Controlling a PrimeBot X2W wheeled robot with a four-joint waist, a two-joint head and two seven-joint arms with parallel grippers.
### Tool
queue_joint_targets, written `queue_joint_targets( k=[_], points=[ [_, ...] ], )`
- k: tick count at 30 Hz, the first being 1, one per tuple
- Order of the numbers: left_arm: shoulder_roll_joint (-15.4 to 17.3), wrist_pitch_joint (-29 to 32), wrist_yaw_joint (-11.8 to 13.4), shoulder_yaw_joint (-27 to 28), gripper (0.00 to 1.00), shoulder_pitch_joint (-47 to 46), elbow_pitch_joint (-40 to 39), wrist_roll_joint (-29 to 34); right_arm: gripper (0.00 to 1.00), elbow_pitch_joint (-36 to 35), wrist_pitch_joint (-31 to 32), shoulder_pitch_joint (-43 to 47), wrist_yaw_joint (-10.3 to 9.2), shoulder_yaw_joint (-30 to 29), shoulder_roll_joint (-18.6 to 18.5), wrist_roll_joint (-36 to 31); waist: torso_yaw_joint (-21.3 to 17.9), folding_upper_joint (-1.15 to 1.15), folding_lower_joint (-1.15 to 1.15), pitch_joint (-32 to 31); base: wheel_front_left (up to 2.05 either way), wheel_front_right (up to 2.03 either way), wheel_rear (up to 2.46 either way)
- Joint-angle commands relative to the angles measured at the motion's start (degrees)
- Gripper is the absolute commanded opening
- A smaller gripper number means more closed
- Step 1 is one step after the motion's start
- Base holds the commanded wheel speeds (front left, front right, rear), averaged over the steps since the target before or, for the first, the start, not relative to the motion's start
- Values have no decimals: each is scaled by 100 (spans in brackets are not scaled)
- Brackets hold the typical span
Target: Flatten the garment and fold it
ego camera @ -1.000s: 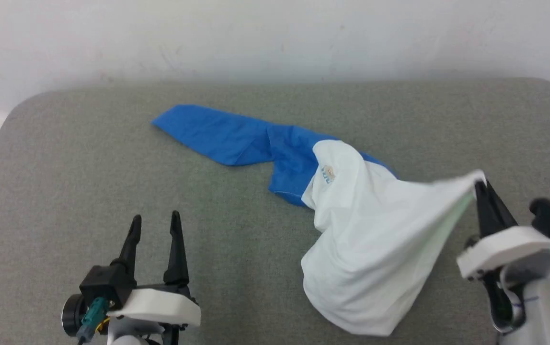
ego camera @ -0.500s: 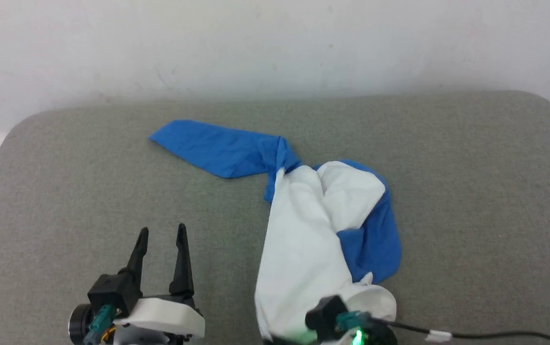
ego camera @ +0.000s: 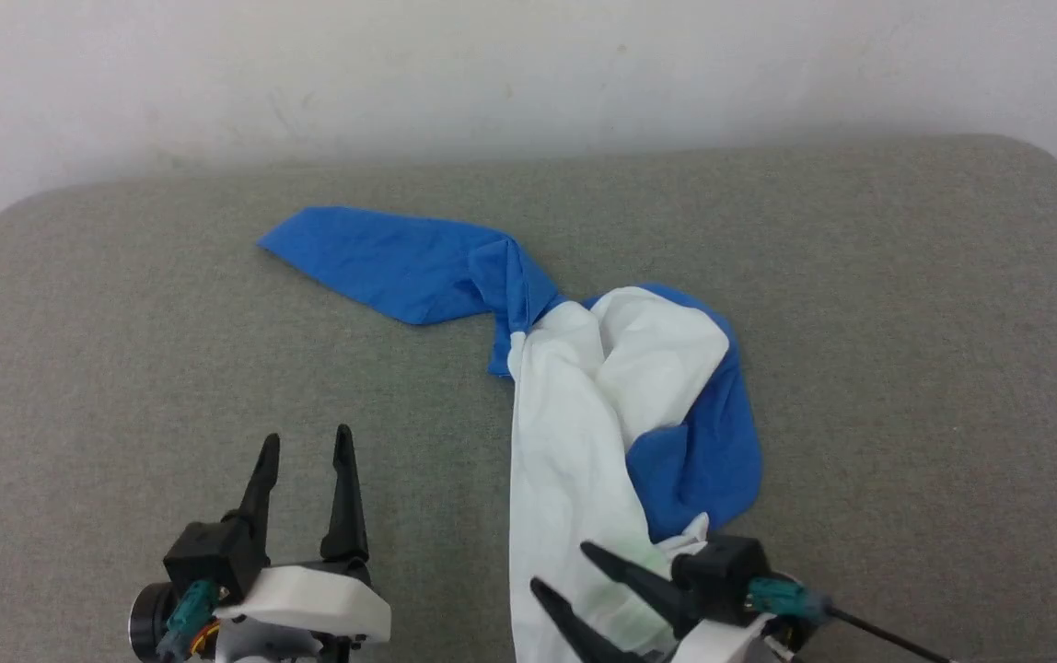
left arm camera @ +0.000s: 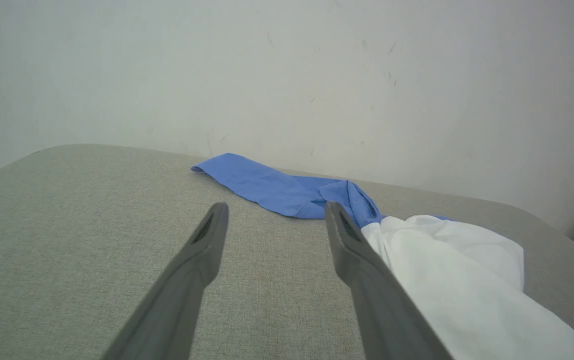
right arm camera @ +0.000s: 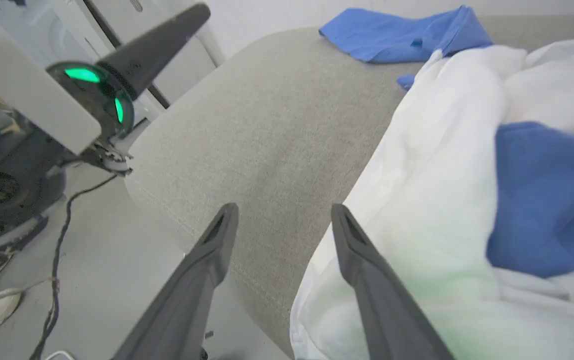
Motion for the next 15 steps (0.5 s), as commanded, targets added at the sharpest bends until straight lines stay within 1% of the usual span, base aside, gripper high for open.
queue_joint_targets(
  k=[1,4,7,12,15],
  points=[
    [-4,-27,17,44,100,-25,30,-11,100,-179,-283,125,-4,-211,69,-71,-63,0,-1,-25,0,0,0],
    [-5,-27,26,85,100,-29,79,12,100,-491,-767,249,-4,-805,163,-358,-137,0,-1,-65,0,0,0],
    [-5,-27,46,89,100,-45,99,40,100,-660,-974,373,-4,-1582,291,-775,-228,0,-1,-91,0,0,0],
    [-5,-27,39,55,100,-137,205,61,100,-788,-1032,481,-4,-2834,448,-1331,-367,0,-1,-80,0,0,0],
    [-5,-27,14,-11,100,-275,343,68,100,-855,-974,522,-4,-3372,497,-1510,-442,0,-1,-28,0,0,0]
  ],
)
